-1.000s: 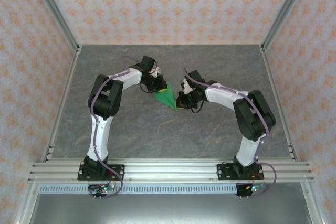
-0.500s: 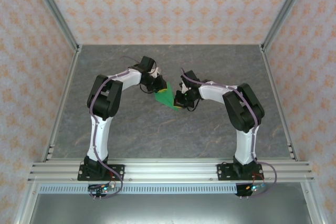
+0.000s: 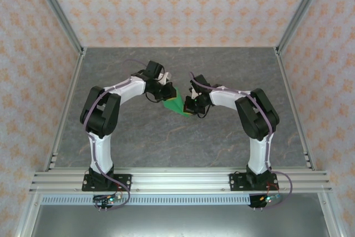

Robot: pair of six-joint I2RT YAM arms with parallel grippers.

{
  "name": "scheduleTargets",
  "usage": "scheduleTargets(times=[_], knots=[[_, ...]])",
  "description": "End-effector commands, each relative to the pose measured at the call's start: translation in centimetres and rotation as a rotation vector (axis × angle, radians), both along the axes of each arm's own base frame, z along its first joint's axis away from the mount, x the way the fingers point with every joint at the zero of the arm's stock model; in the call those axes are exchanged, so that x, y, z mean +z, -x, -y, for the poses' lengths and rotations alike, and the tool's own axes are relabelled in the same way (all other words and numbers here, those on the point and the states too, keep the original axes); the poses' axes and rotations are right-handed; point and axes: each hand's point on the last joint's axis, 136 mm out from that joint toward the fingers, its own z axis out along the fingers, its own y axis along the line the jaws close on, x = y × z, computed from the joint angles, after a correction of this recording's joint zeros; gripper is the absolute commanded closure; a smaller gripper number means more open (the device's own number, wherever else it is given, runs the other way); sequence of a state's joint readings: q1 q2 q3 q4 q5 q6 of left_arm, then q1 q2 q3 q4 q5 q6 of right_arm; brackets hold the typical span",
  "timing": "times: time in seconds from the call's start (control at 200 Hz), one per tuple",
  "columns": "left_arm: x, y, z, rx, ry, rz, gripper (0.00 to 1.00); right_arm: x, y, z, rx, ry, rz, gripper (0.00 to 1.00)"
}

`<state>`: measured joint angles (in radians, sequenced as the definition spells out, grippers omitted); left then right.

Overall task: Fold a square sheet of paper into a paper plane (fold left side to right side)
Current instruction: Fourth fold the wing at the center of the table.

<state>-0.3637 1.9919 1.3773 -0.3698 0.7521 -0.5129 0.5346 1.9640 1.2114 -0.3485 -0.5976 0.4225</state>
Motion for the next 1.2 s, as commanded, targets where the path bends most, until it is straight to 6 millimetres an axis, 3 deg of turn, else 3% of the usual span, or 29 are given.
scheduleTargets(times=[0.0,0.25,0.49,0.646,0.876,1.191], knots=[[-0.5,1.7,1.4,-0.071,0.013,-0.004,0.90,-4.4,3.0,4.6,-0.023,0.235,-0.121,1.00],[-2.4,3.1,3.9,-0.118,0.045,-0.039,0.91,-4.5,3.2,4.8,-0.018,0.244,-0.127,1.00],[-3.6,3.2,3.7,-0.122,0.026,-0.055,0.91,-4.5,3.2,4.7,-0.015,0.243,-0.129,1.00],[-4.8,3.2,2.5,-0.099,-0.042,-0.073,0.95,-4.5,3.3,4.7,-0.014,0.243,-0.134,1.00],[-3.7,2.5,1.0,-0.039,0.001,-0.056,0.95,-4.7,3.4,4.7,-0.011,0.241,-0.136,1.00],[-2.0,2.6,1.8,-0.080,0.063,-0.027,0.94,-4.8,3.5,4.7,-0.011,0.238,-0.142,1.00]])
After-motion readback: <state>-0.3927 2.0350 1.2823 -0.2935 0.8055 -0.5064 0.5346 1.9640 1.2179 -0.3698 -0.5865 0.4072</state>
